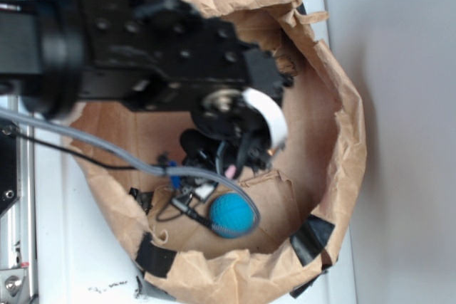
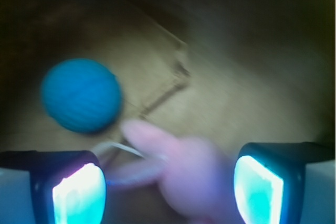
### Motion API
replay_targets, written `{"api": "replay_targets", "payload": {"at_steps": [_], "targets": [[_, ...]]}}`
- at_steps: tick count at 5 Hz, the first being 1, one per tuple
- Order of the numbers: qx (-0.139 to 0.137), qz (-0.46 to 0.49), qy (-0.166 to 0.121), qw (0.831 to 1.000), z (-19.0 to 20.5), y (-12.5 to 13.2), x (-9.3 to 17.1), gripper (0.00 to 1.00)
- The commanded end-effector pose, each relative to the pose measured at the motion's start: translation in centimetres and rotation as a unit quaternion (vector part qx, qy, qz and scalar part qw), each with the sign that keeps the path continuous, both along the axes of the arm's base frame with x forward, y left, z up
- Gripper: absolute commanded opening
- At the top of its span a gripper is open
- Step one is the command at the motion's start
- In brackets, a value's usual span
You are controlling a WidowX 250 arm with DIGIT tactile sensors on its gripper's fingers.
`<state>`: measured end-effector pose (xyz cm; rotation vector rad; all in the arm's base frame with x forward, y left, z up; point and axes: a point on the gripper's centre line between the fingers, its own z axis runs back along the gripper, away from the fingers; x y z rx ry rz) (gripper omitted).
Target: Grab the blue ball.
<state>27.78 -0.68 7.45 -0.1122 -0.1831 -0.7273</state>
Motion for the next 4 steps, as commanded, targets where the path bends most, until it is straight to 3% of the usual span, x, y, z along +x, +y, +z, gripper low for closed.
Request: {"api": "replay_targets", "payload": {"at_steps": [1,2,3,4], "targets": [[-0.015,-0.063,-0.008,0.998,2.5,-2.9,-1.7,1.0],[-0.004,-0.069,-0.017,0.997,0.8,-4.9,-3.2,1.0],[-0.001,-0.07,-0.024,0.997,-1.0,-5.6,-2.0,1.0],[-0.017,-0.071,-0.034,0.997,-1.8,-6.3,-0.9,1.0]]}}
